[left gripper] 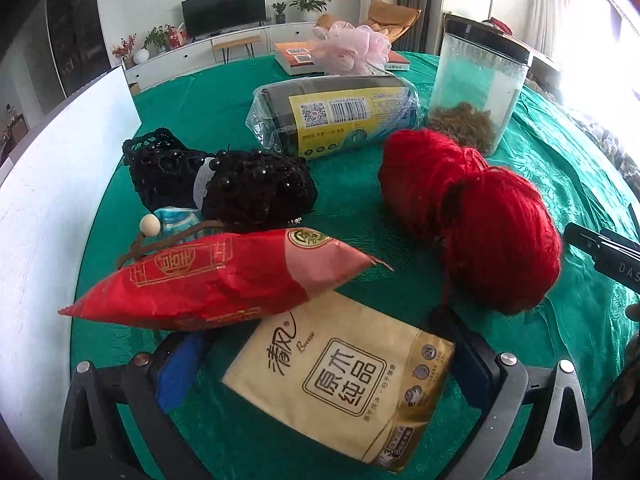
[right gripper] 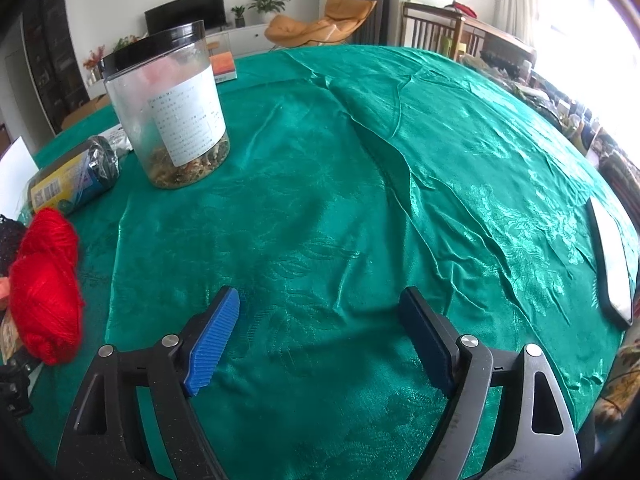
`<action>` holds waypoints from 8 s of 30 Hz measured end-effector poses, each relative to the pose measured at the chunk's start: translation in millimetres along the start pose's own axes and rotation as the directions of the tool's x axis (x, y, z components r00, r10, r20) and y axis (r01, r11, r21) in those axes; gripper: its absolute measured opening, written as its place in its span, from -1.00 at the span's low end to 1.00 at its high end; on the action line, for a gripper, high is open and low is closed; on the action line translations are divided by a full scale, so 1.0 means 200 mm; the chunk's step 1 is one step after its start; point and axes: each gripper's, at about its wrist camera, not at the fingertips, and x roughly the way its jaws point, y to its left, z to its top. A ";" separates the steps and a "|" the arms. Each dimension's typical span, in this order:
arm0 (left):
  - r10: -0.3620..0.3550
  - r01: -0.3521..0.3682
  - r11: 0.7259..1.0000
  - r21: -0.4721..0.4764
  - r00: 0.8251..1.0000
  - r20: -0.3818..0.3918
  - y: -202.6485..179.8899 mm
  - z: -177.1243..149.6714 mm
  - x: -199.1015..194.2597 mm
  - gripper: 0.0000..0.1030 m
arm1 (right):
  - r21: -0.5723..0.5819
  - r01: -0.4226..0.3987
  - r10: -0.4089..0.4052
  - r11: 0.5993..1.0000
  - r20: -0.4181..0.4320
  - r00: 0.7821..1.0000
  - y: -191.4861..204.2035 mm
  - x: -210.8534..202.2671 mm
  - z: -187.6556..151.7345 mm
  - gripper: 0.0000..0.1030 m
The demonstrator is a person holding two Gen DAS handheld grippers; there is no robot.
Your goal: Organize soft objects
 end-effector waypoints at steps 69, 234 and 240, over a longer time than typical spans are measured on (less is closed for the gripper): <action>-0.002 0.002 1.000 -0.002 1.000 0.003 0.00 0.00 0.00 1.00 | -0.002 -0.003 0.003 1.000 -0.003 1.000 0.00 0.01 0.00 0.71; -0.122 0.135 0.986 -0.099 0.984 0.131 0.06 0.15 -0.38 1.00 | 0.093 -0.241 0.237 0.966 0.052 0.970 -0.02 -0.01 0.03 0.51; -0.084 0.085 0.996 -0.009 0.992 0.098 0.03 -0.07 -0.42 1.00 | 0.067 -0.225 0.222 0.972 0.049 0.974 0.00 0.00 0.03 0.56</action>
